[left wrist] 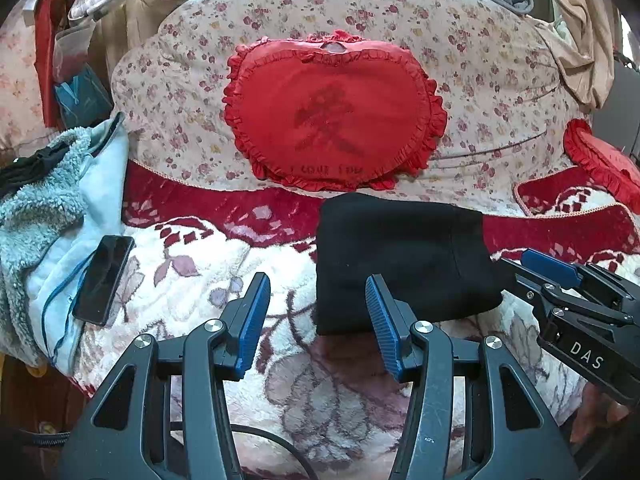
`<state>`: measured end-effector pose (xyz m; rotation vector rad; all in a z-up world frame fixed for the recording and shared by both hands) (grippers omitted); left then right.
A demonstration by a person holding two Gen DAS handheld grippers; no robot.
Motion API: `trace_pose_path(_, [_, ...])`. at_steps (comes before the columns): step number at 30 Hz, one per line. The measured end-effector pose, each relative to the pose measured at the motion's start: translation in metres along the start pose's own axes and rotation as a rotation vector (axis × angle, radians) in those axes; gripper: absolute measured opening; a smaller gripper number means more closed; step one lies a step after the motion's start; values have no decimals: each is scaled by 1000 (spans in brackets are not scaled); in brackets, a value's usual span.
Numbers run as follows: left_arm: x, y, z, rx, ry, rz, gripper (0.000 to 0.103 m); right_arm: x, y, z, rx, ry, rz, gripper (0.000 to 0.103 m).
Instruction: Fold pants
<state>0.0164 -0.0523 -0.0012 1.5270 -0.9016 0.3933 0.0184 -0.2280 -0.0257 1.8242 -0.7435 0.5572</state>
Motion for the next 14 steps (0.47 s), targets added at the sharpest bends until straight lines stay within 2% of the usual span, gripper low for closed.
trace_pose_path(14, [-3,-6,-9,-21,27,-9,49,-4,-5,7,-11,-15,-7,43])
Point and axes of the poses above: each gripper's, at about its wrist camera, not at the fingertips, and y roughly against the way its jaws point, z to its right, x to its top, the point moved 4 cm from there along -y, roughly the way its jaws point, and after that the axes turned 14 degrees about -y, right-handed, at the moved point
